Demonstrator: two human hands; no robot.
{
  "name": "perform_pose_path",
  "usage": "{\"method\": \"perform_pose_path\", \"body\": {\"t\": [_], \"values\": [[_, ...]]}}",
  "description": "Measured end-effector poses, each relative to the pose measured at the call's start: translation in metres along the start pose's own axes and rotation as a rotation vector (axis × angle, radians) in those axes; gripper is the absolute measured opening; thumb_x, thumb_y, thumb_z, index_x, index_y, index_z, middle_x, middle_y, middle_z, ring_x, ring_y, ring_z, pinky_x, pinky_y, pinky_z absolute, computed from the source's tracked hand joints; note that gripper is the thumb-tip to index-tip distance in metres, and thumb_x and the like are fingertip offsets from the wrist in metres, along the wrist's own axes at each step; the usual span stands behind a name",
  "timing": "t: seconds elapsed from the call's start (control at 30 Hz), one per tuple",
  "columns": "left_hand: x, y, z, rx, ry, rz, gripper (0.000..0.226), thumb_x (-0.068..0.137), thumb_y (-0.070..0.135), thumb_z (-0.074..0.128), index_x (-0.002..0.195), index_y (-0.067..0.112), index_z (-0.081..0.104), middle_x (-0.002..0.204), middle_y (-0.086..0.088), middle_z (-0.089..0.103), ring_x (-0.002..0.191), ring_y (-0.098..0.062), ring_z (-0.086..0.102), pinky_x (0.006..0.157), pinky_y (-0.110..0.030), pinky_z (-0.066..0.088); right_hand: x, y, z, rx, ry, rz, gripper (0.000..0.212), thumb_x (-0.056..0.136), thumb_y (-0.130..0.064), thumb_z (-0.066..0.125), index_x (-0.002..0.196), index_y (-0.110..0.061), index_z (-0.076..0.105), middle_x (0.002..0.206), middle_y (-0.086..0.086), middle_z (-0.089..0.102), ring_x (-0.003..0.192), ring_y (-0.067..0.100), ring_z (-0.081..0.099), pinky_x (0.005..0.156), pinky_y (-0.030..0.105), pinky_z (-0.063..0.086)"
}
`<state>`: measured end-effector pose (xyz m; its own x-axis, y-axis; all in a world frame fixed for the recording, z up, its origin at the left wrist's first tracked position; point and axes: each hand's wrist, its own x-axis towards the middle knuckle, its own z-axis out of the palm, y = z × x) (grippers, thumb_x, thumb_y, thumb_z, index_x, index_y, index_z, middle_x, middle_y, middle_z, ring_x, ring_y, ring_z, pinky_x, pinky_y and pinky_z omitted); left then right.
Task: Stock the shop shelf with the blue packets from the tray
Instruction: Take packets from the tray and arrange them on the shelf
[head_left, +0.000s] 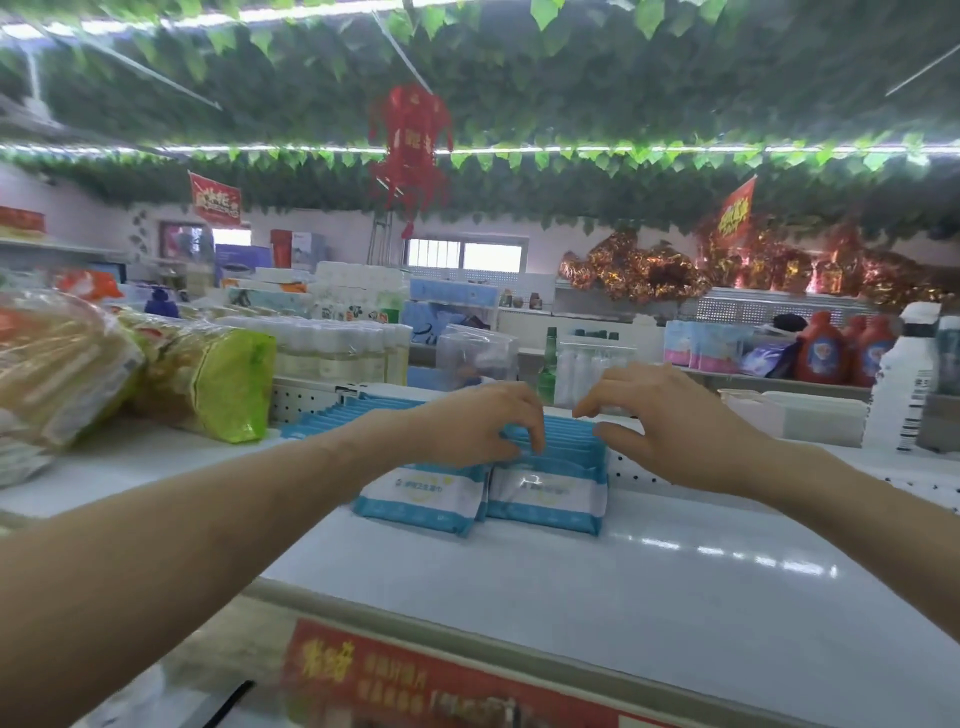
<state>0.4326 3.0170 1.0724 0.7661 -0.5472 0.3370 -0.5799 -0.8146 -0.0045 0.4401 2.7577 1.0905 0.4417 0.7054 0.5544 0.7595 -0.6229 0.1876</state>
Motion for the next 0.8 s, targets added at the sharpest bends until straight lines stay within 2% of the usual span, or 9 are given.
{"method": "perform_pose_path", "body": {"t": [0.17,0.33,0.47,0.57,0.7,0.8], "values": [[-0.101,-0.005,-0.05,0.027,0.097,-0.106,0.018,0.097,0.028,0.065,0.113,0.033,0.07,0.124,0.01,0.057,0.11,-0.007,0.055,0.101,-0.033,0.046,0.051,-0.078,0.001,0.067,0.042,-0.12,0.018,0.095,-0.024,0.067,0.111,-0.03,0.072,0.105,-0.015,0.067,0.092,0.004,0.055,0.09,0.037,0.05],[-0.293,-0.007,-0.104,0.146,0.083,-0.347,0.019,0.099,0.031,0.063,0.116,0.034,0.068,0.12,0.014,0.058,0.104,-0.007,0.059,0.092,-0.037,0.051,0.11,-0.236,0.025,0.271,0.038,-0.356,0.017,0.094,-0.022,0.067,0.11,-0.024,0.072,0.11,-0.01,0.07,0.099,0.01,0.06,0.091,0.035,0.048],[-0.493,0.016,-0.124,0.175,0.101,-0.755,0.017,0.101,0.036,0.061,0.116,0.033,0.068,0.111,0.016,0.059,0.099,-0.002,0.06,0.084,-0.032,0.053,0.129,-0.401,0.057,0.457,-0.057,-0.602,0.022,0.092,-0.031,0.059,0.11,-0.025,0.07,0.105,-0.007,0.066,0.097,0.014,0.061,0.088,0.037,0.049],[-0.657,0.065,-0.108,0.211,0.151,-1.059,0.018,0.095,0.028,0.061,0.112,0.029,0.069,0.107,0.013,0.064,0.094,-0.005,0.062,0.082,-0.035,0.055,0.115,-0.547,0.083,0.579,-0.177,-0.787,0.02,0.098,-0.026,0.062,0.117,-0.025,0.069,0.11,-0.005,0.063,0.1,0.012,0.058,0.087,0.033,0.047],[-0.842,0.174,-0.05,0.182,0.148,-1.499,0.031,0.085,0.036,0.053,0.112,0.032,0.069,0.107,0.011,0.067,0.098,-0.012,0.066,0.088,-0.036,0.054,0.048,-0.729,0.128,0.708,-0.409,-1.017,0.023,0.095,-0.021,0.064,0.117,-0.019,0.069,0.111,0.001,0.062,0.1,0.016,0.06,0.091,0.035,0.046],[-0.937,0.269,0.009,0.068,0.14,-1.793,0.034,0.081,0.04,0.045,0.106,0.033,0.067,0.107,0.012,0.069,0.101,-0.014,0.066,0.089,-0.037,0.054,-0.029,-0.833,0.162,0.754,-0.629,-1.167,0.025,0.094,-0.024,0.064,0.119,-0.023,0.07,0.115,-0.002,0.06,0.097,0.013,0.063,0.092,0.037,0.049]]}}
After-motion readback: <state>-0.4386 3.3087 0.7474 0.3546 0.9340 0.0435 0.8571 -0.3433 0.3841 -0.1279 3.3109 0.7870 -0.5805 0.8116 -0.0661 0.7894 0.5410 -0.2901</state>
